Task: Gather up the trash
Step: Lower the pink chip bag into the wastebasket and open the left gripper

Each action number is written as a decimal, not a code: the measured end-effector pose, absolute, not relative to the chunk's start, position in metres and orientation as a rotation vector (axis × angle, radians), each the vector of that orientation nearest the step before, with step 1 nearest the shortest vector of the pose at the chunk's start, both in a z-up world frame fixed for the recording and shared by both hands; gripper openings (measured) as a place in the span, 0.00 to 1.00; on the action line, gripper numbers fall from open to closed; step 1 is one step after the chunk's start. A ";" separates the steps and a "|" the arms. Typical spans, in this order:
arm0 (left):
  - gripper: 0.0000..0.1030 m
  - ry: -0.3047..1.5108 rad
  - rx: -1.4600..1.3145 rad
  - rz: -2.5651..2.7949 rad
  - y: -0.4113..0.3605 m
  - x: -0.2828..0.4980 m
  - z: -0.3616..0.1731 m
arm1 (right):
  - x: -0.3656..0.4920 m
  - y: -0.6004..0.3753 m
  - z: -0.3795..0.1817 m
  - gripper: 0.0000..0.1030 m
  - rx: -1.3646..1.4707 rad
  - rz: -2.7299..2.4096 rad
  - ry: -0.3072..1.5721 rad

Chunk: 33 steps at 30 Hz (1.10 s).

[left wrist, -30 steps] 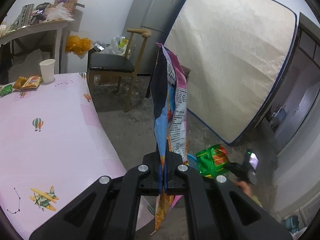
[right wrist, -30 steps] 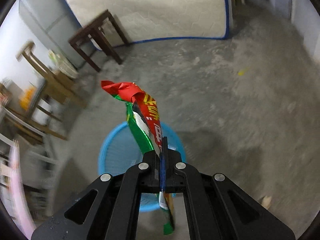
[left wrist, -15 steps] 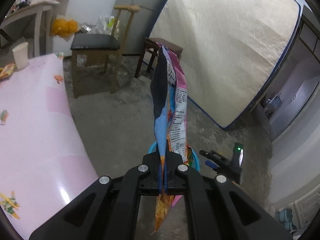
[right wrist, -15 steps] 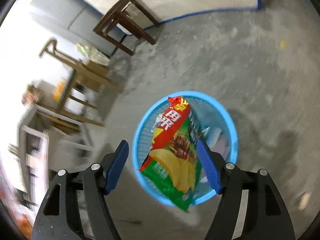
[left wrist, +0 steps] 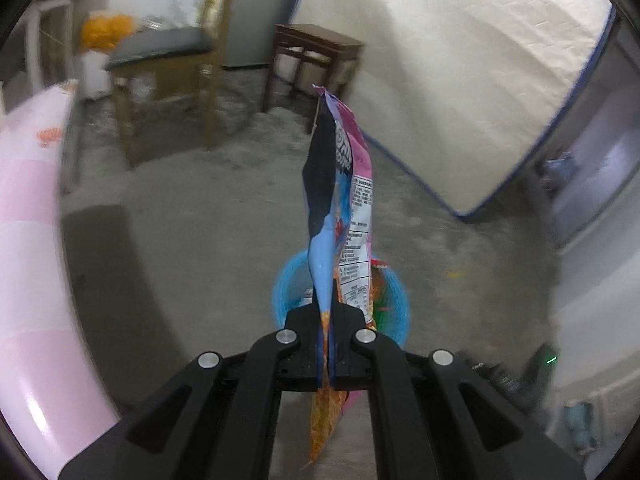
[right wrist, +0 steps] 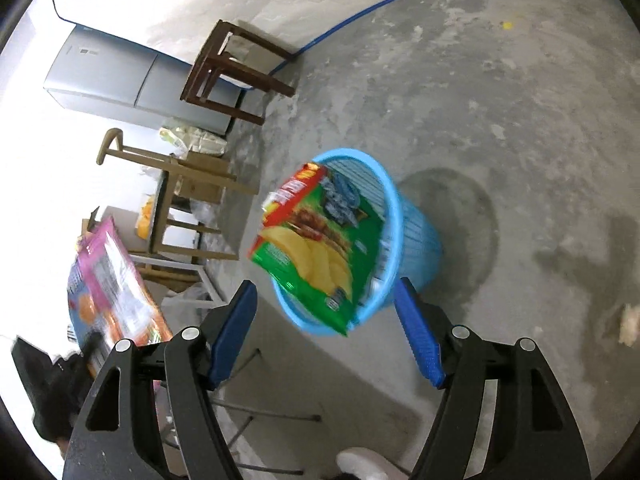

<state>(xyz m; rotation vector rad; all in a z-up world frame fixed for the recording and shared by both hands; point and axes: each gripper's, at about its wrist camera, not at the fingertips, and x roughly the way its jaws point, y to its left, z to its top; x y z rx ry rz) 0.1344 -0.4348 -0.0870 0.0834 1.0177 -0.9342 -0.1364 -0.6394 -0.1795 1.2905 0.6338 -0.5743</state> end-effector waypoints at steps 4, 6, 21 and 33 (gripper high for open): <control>0.01 1.035 0.058 -1.069 -0.469 0.118 -0.091 | -0.163 -0.631 -0.186 0.66 1.319 -0.615 0.628; 0.01 1.033 0.123 -1.082 -0.495 0.110 -0.102 | -0.181 -0.626 -0.193 0.66 1.349 -0.635 0.634; 0.49 0.955 0.377 -0.929 -0.559 0.088 -0.183 | -0.260 -0.604 -0.223 0.66 1.443 -0.775 0.667; 0.68 0.925 0.196 -0.909 -0.436 0.084 -0.071 | -0.136 -0.618 -0.157 0.66 1.232 -0.545 0.616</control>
